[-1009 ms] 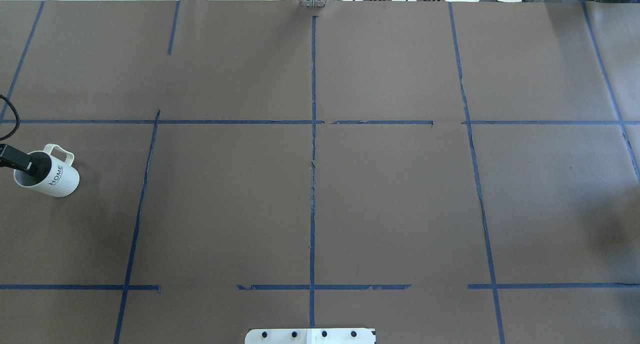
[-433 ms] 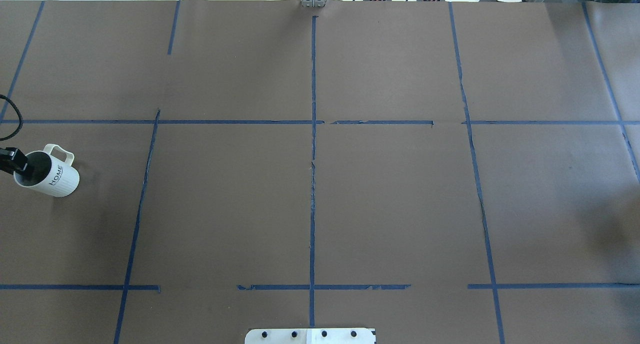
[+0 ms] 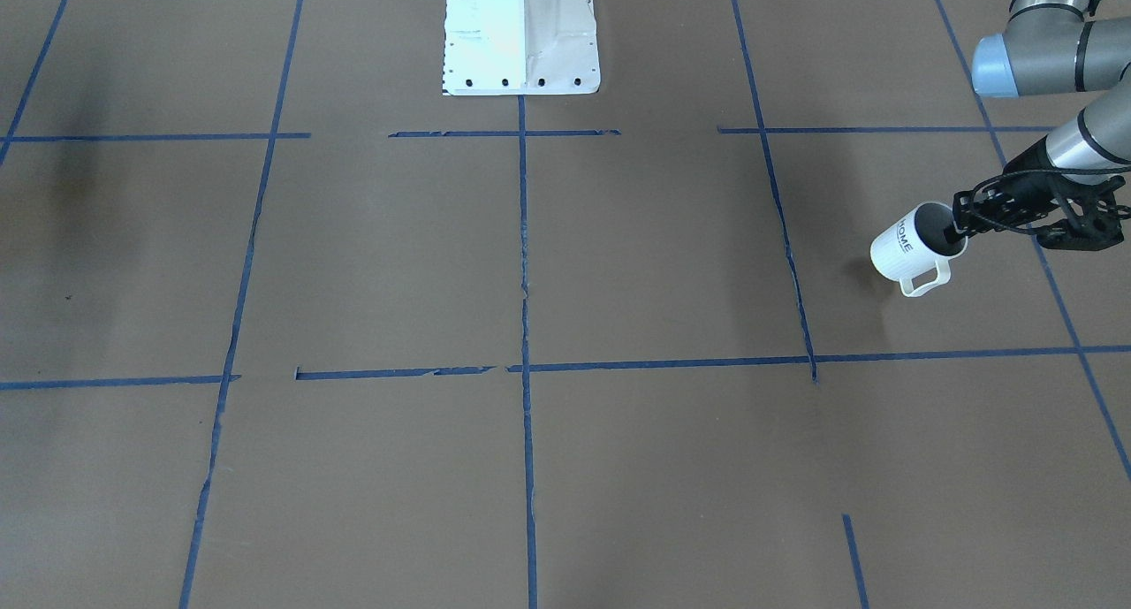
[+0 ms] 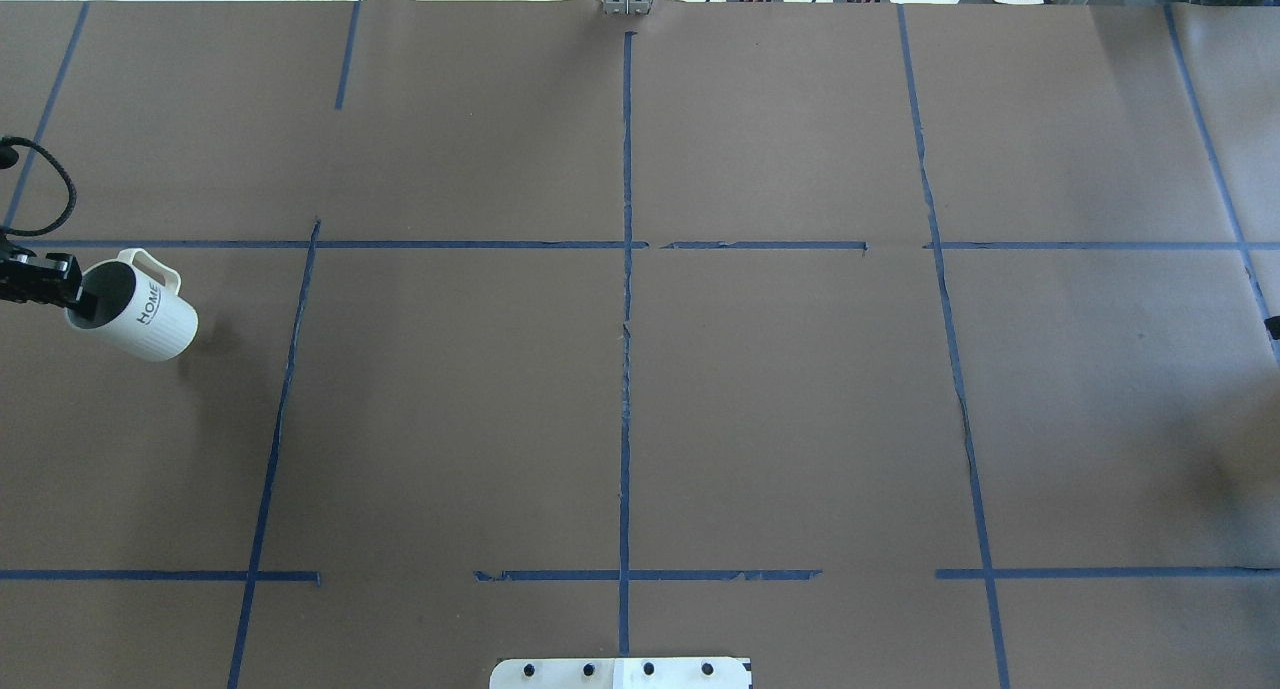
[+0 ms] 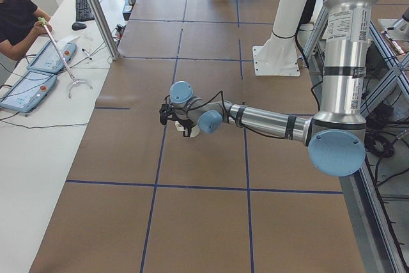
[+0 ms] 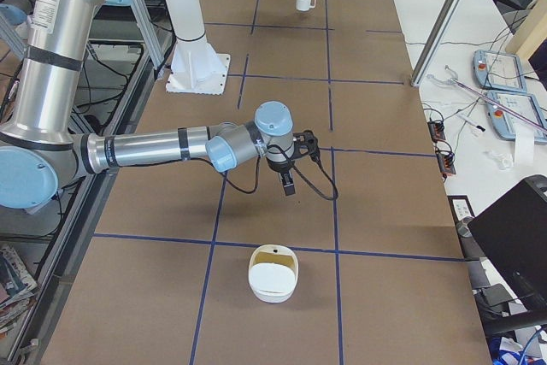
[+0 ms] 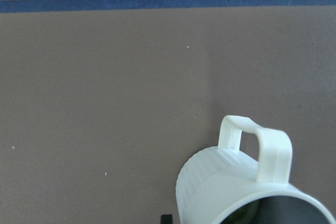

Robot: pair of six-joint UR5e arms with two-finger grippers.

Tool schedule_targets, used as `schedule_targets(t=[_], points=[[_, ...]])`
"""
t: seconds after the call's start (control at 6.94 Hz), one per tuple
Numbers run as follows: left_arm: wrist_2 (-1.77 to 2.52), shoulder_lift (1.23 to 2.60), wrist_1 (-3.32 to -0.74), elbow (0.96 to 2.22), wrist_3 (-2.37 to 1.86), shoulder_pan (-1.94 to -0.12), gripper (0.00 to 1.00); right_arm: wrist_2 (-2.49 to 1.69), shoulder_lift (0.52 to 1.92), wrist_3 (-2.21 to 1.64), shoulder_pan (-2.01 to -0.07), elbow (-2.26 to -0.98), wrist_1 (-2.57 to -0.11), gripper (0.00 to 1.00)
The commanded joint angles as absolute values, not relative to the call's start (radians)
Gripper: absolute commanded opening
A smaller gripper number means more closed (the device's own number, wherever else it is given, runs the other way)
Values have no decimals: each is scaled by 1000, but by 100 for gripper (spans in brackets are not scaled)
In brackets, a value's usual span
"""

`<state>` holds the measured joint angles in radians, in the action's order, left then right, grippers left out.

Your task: Left arm hands cup to right arm to dump lemon

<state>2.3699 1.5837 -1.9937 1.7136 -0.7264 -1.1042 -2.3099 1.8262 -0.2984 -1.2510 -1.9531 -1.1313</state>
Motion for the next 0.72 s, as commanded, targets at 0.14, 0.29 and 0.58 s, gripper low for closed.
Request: schedule_targets(t=[0.14,0.29,0.58], points=[[2356,1817,-1838,1746,-960,-1094,0,-2133,1647,-656,-1022,-1959,-936,100],[2355,1927,-1722,1746,-1018,-1030,0,-2053,1573,-731,-956,-1960,-936,100],[2352,2131,-1539,1724,-1144,-942,0,-1812,1453,-741,-797,-1962,-931,100]])
